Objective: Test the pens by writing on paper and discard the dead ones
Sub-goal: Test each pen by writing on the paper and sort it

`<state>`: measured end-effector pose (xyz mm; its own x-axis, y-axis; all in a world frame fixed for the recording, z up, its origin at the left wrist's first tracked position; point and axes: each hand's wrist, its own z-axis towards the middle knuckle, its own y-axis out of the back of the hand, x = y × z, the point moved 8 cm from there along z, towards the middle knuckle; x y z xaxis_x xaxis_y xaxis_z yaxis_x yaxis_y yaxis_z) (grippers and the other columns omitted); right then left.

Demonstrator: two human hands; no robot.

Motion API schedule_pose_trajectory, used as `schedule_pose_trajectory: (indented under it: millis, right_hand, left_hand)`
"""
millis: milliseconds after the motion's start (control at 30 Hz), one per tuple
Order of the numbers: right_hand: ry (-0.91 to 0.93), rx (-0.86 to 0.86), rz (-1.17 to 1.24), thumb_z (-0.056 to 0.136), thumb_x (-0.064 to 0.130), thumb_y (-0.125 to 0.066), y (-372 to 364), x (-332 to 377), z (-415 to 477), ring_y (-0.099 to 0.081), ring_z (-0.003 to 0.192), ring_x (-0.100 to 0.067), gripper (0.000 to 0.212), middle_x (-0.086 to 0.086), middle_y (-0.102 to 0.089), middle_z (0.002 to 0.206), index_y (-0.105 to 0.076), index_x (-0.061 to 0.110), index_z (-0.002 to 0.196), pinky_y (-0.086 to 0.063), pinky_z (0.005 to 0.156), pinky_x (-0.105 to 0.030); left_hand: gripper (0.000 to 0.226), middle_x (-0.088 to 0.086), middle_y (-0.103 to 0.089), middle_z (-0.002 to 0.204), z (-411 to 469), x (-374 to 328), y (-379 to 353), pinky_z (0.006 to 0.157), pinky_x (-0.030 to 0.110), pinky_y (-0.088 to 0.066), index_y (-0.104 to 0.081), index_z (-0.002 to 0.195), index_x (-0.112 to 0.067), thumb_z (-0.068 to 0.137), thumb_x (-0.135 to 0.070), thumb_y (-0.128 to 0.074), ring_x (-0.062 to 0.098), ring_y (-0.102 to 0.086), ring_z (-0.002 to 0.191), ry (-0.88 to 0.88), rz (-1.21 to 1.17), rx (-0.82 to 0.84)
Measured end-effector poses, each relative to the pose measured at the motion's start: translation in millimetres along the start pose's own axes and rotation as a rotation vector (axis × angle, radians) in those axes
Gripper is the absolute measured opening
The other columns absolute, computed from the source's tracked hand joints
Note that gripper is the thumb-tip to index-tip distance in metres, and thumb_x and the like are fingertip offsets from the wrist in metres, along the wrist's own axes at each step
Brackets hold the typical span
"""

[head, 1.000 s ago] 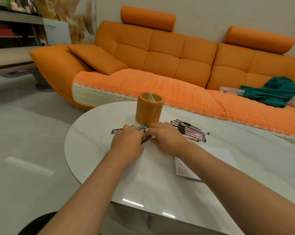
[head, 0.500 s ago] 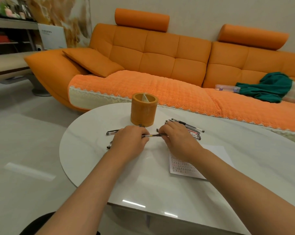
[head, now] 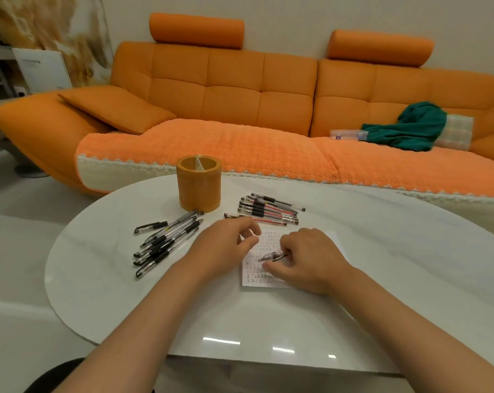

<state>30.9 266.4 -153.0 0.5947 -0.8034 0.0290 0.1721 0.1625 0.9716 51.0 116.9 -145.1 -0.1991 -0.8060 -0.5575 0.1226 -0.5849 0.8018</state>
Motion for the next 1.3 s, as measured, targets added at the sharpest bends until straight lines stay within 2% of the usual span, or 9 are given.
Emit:
schedule_pose_trajectory:
  millis: [200, 467, 600, 767, 900, 1000, 1067, 1200, 1300]
  right_hand:
    - [0.009, -0.021, 0.015, 0.071, 0.085, -0.041, -1.7, -6.0, -7.6, -0.036, 0.049, -0.016, 0.073, 0.0, -0.038, 0.045, -0.038, 0.015, 0.051, -0.023, 0.054, -0.033]
    - [0.091, -0.089, 0.046, 0.075, 0.065, -0.05, -5.2, -1.9, -10.0, -0.047, 0.055, -0.019, 0.056, -0.004, -0.049, 0.048, -0.05, 0.012, 0.054, -0.041, 0.066, -0.037]
    - [0.137, -0.096, 0.088, 0.077, 0.071, -0.047, -2.5, -0.1, -10.2, -0.046, 0.061, -0.015, 0.057, 0.001, -0.05, 0.053, -0.051, 0.018, 0.057, -0.039, 0.07, -0.036]
    - [0.197, -0.089, 0.109, 0.071, 0.079, -0.053, 3.2, 1.7, -13.5, -0.045, 0.071, -0.011, 0.052, 0.013, -0.051, 0.065, -0.054, 0.028, 0.072, -0.036, 0.073, -0.03]
    - [0.2, -0.155, 0.175, 0.076, 0.047, -0.072, 12.0, 1.0, -15.2, -0.042, 0.07, -0.01, 0.035, 0.012, -0.051, 0.071, -0.061, 0.027, 0.103, -0.028, 0.071, -0.025]
    - [0.165, -0.332, 0.319, 0.09, 0.013, -0.063, 24.3, -3.5, -17.2, -0.037, 0.067, -0.007, 0.018, 0.022, -0.04, 0.068, -0.064, 0.017, 0.108, -0.033, 0.068, -0.024]
    - [0.087, -0.391, 0.483, 0.093, 0.006, -0.053, 30.8, -11.5, -18.2, -0.043, 0.071, 0.0, 0.024, 0.026, -0.042, 0.07, -0.065, 0.015, 0.112, -0.035, 0.068, -0.018]
    - [0.027, -0.46, 0.7, 0.102, 0.03, -0.036, 37.5, -20.8, -20.7, -0.057, 0.095, -0.007, 0.035, 0.006, -0.06, 0.096, -0.069, 0.015, 0.104, -0.043, 0.077, -0.015]
    - [-0.217, -0.308, 1.202, 0.107, 0.045, -0.027, 19.6, -33.2, -16.0, -0.056, 0.054, -0.015, 0.061, -0.009, -0.059, 0.064, -0.072, 0.007, 0.091, -0.042, 0.055, -0.027]
  left_hand:
    - [0.028, -0.018, -0.054, 0.13, 5.2, -5.6, -25.3, 0.102, 0.03, -0.043, -0.062, 0.124, -0.038, 0.096, -0.039, -0.06, 0.004, -0.044, 0.124, -0.06, 0.127, 0.073]
    - [0.037, -0.02, -0.046, 0.13, 6.0, -0.5, -42.7, 0.108, 0.034, -0.033, -0.058, 0.128, -0.043, 0.092, -0.05, -0.059, 0.004, -0.035, 0.126, -0.049, 0.18, 0.165]
    - [0.036, -0.02, -0.046, 0.13, 6.3, -0.9, -43.0, 0.109, 0.034, -0.032, -0.058, 0.128, -0.043, 0.092, -0.05, -0.06, 0.005, -0.034, 0.125, -0.045, 0.17, 0.169]
    - [0.035, -0.02, -0.045, 0.129, 7.2, 0.7, -43.3, 0.11, 0.037, -0.033, -0.058, 0.125, -0.045, 0.091, -0.051, -0.061, 0.004, -0.033, 0.125, -0.042, 0.16, 0.17]
    - [0.038, -0.02, -0.045, 0.129, 7.0, 0.3, -43.3, 0.109, 0.036, -0.032, -0.057, 0.128, -0.044, 0.091, -0.054, -0.061, 0.005, -0.033, 0.126, -0.035, 0.173, 0.173]
    - [0.042, -0.019, -0.044, 0.131, 6.4, 0.8, -43.7, 0.109, 0.036, -0.032, -0.055, 0.13, -0.044, 0.09, -0.055, -0.06, 0.006, -0.032, 0.127, -0.025, 0.186, 0.179]
    - [0.044, -0.02, -0.043, 0.131, 6.1, 1.6, -44.4, 0.108, 0.035, -0.031, -0.054, 0.131, -0.045, 0.089, -0.057, -0.06, 0.006, -0.031, 0.128, -0.017, 0.185, 0.189]
    - [0.048, -0.019, -0.041, 0.134, 5.4, 1.7, -45.1, 0.11, 0.035, -0.029, -0.052, 0.134, -0.045, 0.088, -0.06, -0.061, 0.007, -0.03, 0.13, -0.004, 0.189, 0.216]
    - [0.048, -0.019, -0.041, 0.136, 5.0, 2.4, -44.2, 0.11, 0.036, -0.03, -0.053, 0.133, -0.045, 0.088, -0.059, -0.062, 0.007, -0.03, 0.13, 0.005, 0.179, 0.225]
